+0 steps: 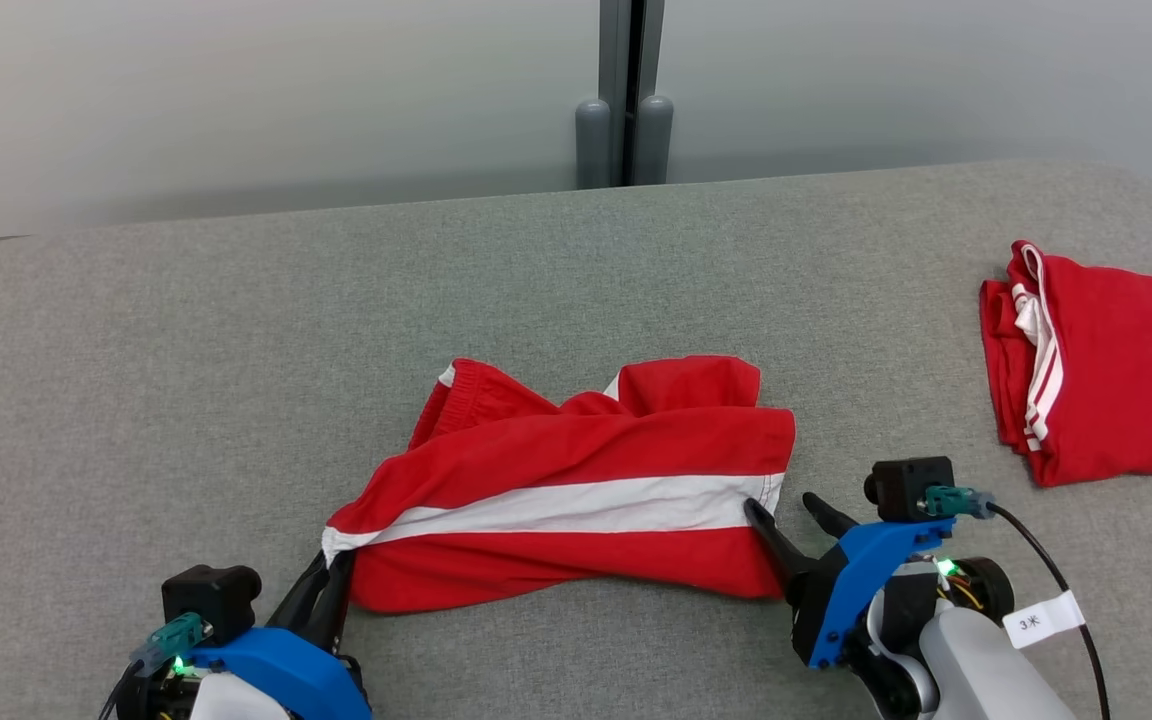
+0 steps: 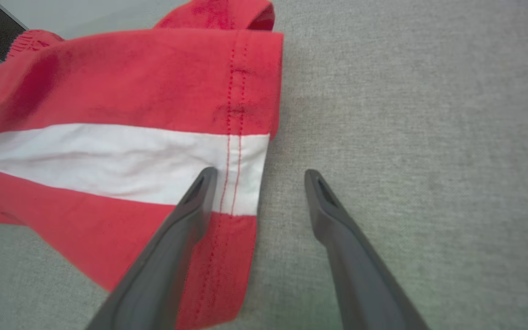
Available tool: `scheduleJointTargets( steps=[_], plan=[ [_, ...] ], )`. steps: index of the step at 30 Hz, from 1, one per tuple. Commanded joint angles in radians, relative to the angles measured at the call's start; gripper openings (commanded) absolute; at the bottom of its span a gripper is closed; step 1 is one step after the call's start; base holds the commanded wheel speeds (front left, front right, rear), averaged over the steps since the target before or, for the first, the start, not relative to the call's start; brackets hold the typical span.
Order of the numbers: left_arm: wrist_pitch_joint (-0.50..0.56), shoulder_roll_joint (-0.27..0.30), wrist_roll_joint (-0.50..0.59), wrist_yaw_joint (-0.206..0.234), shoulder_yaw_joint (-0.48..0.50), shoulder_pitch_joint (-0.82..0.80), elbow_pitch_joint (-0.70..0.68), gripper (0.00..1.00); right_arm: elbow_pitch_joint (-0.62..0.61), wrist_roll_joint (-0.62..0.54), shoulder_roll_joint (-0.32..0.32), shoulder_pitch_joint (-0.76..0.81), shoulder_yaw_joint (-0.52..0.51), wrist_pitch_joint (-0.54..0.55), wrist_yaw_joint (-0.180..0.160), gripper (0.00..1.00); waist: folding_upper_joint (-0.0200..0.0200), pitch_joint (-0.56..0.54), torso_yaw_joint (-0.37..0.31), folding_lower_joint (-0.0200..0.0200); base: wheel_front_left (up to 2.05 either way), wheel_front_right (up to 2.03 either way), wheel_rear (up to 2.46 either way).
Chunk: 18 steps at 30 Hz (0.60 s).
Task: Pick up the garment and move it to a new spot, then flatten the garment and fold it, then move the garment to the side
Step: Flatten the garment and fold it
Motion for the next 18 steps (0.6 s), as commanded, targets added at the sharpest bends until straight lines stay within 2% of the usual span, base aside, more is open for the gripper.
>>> scheduleJointTargets(
  steps=[1, 9, 18],
  plan=[
    [-0.002, 0.007, -0.001, 0.006, 0.005, -0.005, -0.004, 0.00, 0.004, -0.007, -0.001, -0.022, 0.002, -0.007, 0.001, 1.00, 0.0000, 0.000, -0.001, -0.0001, 0.00, 0.00, 0.00],
    [0.007, 0.014, -0.005, 0.007, -0.001, -0.013, -0.019, 0.00, 0.025, 0.065, -0.004, -0.054, 0.085, 0.017, 0.001, 1.00, 0.0000, 0.007, 0.002, -0.0001, 0.00, 0.00, 0.00],
    [0.013, 0.028, -0.008, 0.012, -0.002, -0.015, -0.029, 0.00, 0.025, 0.142, -0.052, -0.071, 0.166, 0.012, 0.001, 1.00, 0.0000, 0.017, 0.006, -0.0001, 0.00, 0.00, 0.00]
  ],
)
